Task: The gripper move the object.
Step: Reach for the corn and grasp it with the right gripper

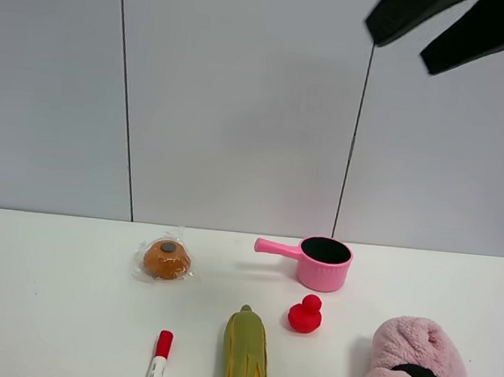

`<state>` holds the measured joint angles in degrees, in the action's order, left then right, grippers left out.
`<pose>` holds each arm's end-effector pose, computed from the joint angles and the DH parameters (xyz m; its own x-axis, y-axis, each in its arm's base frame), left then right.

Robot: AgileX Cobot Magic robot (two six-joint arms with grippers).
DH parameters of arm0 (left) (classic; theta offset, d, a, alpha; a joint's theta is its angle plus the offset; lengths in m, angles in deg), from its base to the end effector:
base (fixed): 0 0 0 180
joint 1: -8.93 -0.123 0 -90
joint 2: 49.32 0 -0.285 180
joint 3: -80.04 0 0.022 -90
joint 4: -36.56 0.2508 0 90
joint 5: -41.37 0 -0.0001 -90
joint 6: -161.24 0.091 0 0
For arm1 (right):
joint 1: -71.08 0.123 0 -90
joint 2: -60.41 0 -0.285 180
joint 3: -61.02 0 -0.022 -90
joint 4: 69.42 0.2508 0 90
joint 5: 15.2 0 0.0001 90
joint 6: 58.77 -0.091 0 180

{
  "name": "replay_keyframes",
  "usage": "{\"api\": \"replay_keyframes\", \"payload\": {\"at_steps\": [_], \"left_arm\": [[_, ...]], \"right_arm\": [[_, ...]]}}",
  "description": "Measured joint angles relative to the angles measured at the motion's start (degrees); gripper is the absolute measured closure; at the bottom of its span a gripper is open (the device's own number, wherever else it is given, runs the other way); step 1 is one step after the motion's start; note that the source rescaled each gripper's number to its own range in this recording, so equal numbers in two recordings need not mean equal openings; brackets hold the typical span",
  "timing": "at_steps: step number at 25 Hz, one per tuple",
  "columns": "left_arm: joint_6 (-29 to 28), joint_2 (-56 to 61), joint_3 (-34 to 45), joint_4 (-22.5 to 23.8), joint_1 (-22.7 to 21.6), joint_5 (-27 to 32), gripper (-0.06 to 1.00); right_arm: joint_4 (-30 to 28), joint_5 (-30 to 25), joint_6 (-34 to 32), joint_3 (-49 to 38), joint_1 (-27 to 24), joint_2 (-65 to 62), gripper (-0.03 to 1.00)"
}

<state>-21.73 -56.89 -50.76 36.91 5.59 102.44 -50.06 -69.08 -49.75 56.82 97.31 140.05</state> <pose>-0.0044 0.0002 0.2738 -0.4626 -0.0759 -0.8833 -0.0857 0.9955 -0.0407 0.2193 0.1352 0.3889 -0.6736 -0.2816 -0.6834 -0.5614 0.7963 0.2252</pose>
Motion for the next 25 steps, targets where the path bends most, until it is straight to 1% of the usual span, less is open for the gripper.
{"api": "replay_keyframes", "payload": {"at_steps": [1,3,5,7,10,14,16,20,25], "left_arm": [[0.00,0.00,0.00,0.00,0.00,0.00,-0.06],[0.00,0.00,0.00,0.00,0.00,0.00,-0.06],[-0.06,0.00,0.00,0.00,0.00,0.00,-0.06],[-0.06,0.00,0.00,0.00,0.00,0.00,-0.06],[-0.06,0.00,0.00,0.00,0.00,0.00,-0.06],[-0.06,0.00,0.00,0.00,0.00,0.00,-0.06],[-0.06,0.00,0.00,0.00,0.00,0.00,-0.06],[0.01,0.00,0.00,0.00,0.00,0.00,-0.06],[0.01,0.00,0.00,0.00,0.00,-0.05,-0.06]], "right_arm": [[-2.73,0.23,-5.80,0.00,3.15,1.51,0.11],[-8.32,-0.04,-19.04,0.00,7.48,4.37,0.11],[-14.28,-1.83,-28.65,0.00,10.45,6.95,0.11],[-17.49,-3.69,-35.48,0.00,12.82,9.43,0.11],[-18.80,-4.95,-40.61,0.00,15.18,12.87,0.11],[-19.37,-5.62,-44.37,0.00,16.94,19.14,0.11],[-20.16,-6.16,-45.94,0.00,17.01,22.37,0.11],[-23.37,-5.17,-52.18,0.00,17.01,27.58,0.11],[-24.49,-3.55,-54.80,0.06,17.01,32.07,0.11]]}}
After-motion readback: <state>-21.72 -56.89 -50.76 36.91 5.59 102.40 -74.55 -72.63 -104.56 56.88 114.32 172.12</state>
